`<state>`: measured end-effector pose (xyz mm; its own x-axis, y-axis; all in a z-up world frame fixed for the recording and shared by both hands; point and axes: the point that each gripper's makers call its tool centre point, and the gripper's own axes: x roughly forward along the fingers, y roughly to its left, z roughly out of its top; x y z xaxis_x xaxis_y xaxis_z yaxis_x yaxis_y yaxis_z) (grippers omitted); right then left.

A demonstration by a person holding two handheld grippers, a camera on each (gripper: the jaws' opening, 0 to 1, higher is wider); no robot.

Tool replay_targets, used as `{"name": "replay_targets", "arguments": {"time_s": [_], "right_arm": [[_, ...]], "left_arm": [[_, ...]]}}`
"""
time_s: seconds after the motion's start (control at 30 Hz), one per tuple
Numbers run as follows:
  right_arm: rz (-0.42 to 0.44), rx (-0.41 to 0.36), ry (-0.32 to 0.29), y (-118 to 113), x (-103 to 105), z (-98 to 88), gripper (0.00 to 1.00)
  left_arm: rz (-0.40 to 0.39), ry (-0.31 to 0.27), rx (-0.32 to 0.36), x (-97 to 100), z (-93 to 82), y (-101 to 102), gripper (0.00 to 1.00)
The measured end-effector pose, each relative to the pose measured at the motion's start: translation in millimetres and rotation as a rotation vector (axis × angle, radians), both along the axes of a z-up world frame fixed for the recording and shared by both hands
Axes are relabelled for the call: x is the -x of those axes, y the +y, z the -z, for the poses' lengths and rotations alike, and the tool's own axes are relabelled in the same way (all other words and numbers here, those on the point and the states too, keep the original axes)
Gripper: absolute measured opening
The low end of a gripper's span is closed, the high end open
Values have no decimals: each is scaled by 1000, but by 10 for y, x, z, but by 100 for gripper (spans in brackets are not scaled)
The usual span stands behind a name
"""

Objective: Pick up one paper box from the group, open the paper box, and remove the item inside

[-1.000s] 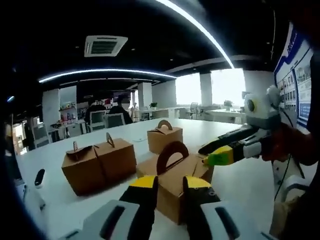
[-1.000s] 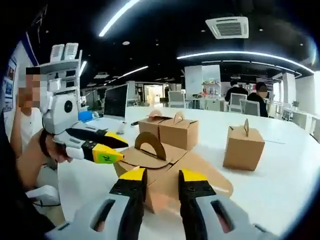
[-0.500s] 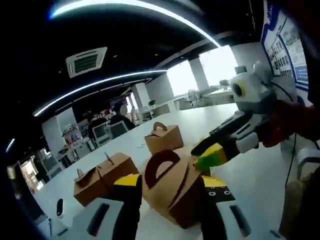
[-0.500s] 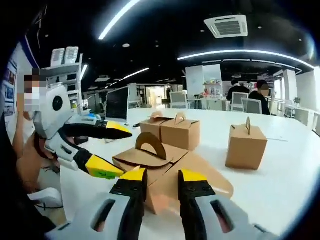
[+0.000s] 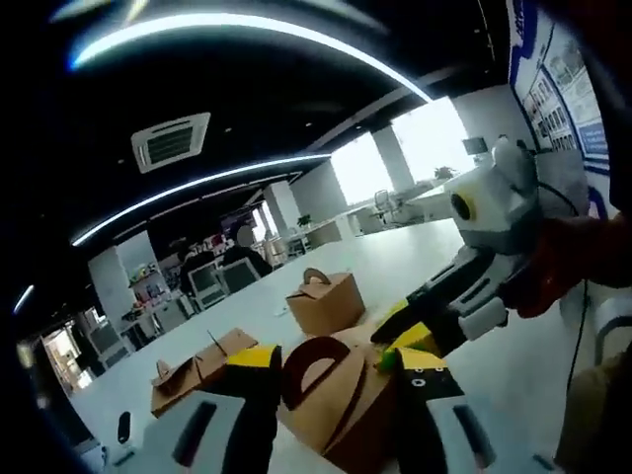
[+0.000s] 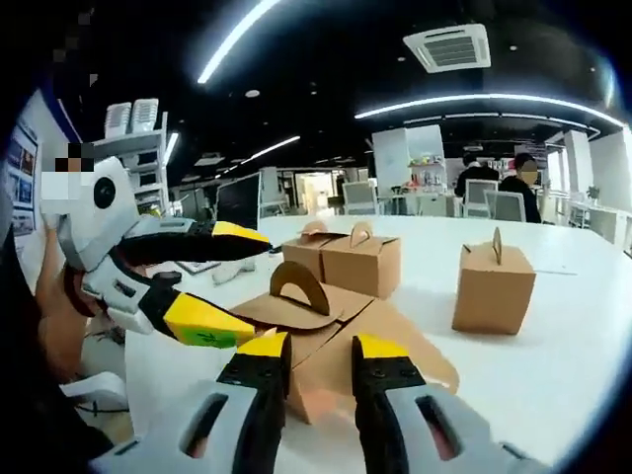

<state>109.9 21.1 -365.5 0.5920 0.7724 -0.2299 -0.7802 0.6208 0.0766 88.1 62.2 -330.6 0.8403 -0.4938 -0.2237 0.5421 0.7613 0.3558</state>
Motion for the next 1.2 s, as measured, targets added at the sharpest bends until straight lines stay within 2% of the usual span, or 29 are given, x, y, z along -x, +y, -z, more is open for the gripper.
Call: {"name": "replay_targets", "arguments": {"time_s": [0.07, 0.17, 0.23, 0.3, 0.63, 0.7, 0.8, 1.03, 1.2], "right_arm": [[-10, -6, -4, 2, -3, 0, 26], [-21, -49, 29, 2, -8, 12, 26], [-22, -57, 34, 1, -9, 13, 26], [-23, -53, 31, 6, -5, 11, 26], [-26, -65, 28, 9, -5, 8, 26], [-25, -62, 24, 10, -7, 7, 26], [-25, -57, 21, 13, -6, 5, 26], [-32, -49, 12, 34, -5, -1, 24], [-31, -31, 7, 59, -26, -1, 23]], "left_arm": [[-18, -7, -23, 24, -16, 39, 46], [-65, -38, -49, 48, -91, 127, 46], [-85, -35, -59, 45, -92, 173, 45], [-119, -1, -93, 10, -24, 250, 45], [-103, 52, -140, -117, 119, 213, 45], [-108, 72, -177, -146, 176, 230, 45], [-110, 74, -198, -157, 177, 229, 44], [-112, 37, -315, -174, 158, 186, 42], [-130, -18, -409, -206, 117, 193, 42]]}}
